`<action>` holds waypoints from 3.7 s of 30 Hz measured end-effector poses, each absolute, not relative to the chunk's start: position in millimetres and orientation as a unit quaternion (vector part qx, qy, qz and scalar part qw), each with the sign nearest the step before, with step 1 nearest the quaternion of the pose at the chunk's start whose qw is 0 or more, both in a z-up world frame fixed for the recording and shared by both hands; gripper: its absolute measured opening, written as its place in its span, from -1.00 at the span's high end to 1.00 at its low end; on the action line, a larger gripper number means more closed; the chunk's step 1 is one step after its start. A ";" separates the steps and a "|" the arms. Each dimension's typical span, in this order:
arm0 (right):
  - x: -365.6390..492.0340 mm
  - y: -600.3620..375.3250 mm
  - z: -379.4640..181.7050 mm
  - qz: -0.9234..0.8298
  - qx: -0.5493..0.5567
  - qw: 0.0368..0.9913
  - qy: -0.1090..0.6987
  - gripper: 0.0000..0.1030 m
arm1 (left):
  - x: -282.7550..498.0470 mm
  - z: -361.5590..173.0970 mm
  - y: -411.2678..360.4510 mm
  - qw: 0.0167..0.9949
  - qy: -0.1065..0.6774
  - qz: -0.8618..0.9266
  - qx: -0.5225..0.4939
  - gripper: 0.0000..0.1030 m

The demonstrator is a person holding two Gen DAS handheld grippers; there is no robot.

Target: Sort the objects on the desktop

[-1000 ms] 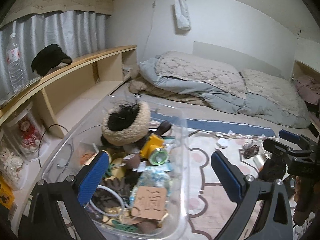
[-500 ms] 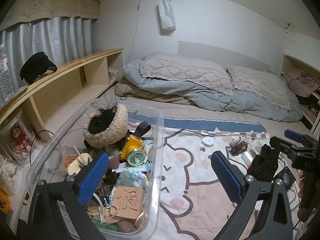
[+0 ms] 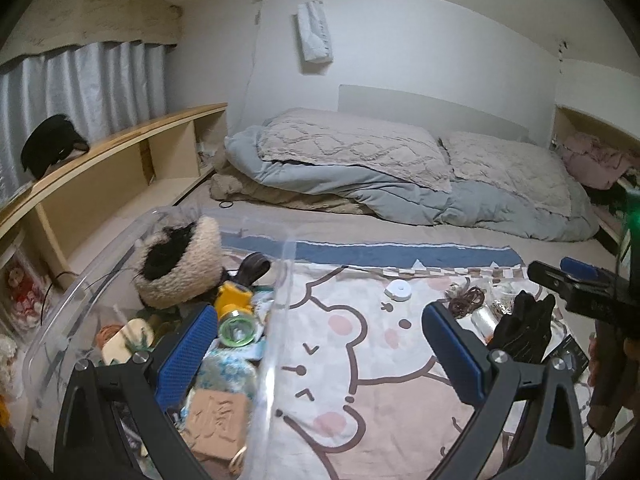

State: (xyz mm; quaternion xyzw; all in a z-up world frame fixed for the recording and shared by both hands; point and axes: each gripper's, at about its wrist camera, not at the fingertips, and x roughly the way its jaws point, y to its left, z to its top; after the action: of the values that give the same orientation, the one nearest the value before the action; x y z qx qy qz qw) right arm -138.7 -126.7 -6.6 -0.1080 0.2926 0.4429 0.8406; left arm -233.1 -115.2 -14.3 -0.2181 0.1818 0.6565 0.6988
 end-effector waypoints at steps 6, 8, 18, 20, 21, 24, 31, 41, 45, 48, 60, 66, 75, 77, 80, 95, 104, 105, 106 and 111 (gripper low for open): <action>-102.4 -122.8 -22.2 0.401 -0.123 0.847 0.327 -1.00 | -202.9 -21.4 -83.5 0.714 0.194 0.643 -0.198 -0.99; -91.8 -123.3 -25.4 0.399 -0.122 0.845 0.334 -1.00 | -192.4 -22.4 -70.8 0.720 0.198 0.639 -0.188 -0.99; -32.7 -130.7 -42.8 0.368 -0.111 0.851 0.357 -0.57 | -143.1 -51.7 -1.8 0.755 0.201 0.599 -0.179 -0.99; -22.9 -129.3 -53.7 0.361 -0.113 0.849 0.369 -0.36 | -136.0 -62.5 11.1 0.759 0.197 0.590 -0.192 -0.99; -16.2 -128.0 -62.3 0.358 -0.114 0.847 0.377 -0.29 | -133.3 -69.7 17.9 0.762 0.196 0.585 -0.199 -0.99; 2.1 -121.5 -84.6 0.345 -0.109 0.839 0.406 -0.02 | -125.1 -96.1 39.8 0.762 0.206 0.572 -0.221 -0.99; 44.5 -104.9 -133.9 0.297 -0.077 0.834 0.458 0.01 | -126.0 -138.4 75.6 0.760 0.237 0.554 -0.245 -0.99; 84.1 -71.1 -199.1 0.255 -0.140 0.828 0.480 0.01 | -143.7 -174.7 107.6 0.778 0.244 0.510 -0.273 -0.99; 72.3 -47.5 -216.5 0.279 -0.192 0.803 0.491 0.01 | -144.5 -185.8 115.7 0.784 0.249 0.496 -0.277 -0.99; 61.0 -37.0 -218.8 0.316 -0.179 0.781 0.508 0.01 | -142.7 -194.2 120.4 0.788 0.256 0.486 -0.279 -0.99; -3.8 -9.3 -226.5 0.383 -0.209 0.723 0.535 0.01 | -165.6 -198.8 123.6 0.807 0.262 0.452 -0.276 -0.99; -24.3 -9.7 -180.7 0.475 -0.179 0.683 0.525 0.06 | -166.7 -195.4 120.6 0.811 0.248 0.446 -0.286 -0.99; 29.7 -36.8 -157.0 0.385 -0.063 0.766 0.511 0.06 | -126.2 -200.1 103.0 0.822 0.264 0.426 -0.270 -0.99; 31.8 -35.1 -170.1 0.374 -0.061 0.762 0.525 0.06 | -114.1 -203.3 96.6 0.831 0.276 0.413 -0.251 -0.99; 34.1 -23.1 -182.9 0.361 -0.059 0.759 0.539 0.06 | -101.8 -210.1 92.7 0.838 0.289 0.390 -0.249 -0.99; 19.5 -23.3 -187.6 0.352 -0.090 0.777 0.514 0.36 | -56.0 -249.7 67.2 0.828 0.385 0.317 -0.255 0.04; 35.9 -54.5 -181.3 0.296 -0.088 0.803 0.510 0.36 | -80.5 -244.0 64.8 0.815 0.384 0.326 -0.286 0.80; 33.1 -53.9 -185.2 0.290 -0.099 0.801 0.514 0.36 | -83.0 -243.6 62.0 0.813 0.388 0.326 -0.286 0.80; 30.5 -53.3 -189.6 0.286 -0.110 0.798 0.519 0.36 | -86.0 -242.6 58.7 0.812 0.391 0.327 -0.285 0.80; 12.3 -50.8 -209.4 0.295 -0.129 0.774 0.546 0.36 | -103.3 -231.9 46.6 0.810 0.385 0.348 -0.273 0.77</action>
State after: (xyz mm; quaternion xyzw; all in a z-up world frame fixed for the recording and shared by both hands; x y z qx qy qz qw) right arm 12.3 -50.8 -209.4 -0.1293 0.5459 0.2948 0.7735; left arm -103.3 46.6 -231.9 -0.2735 0.3848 0.3480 0.8100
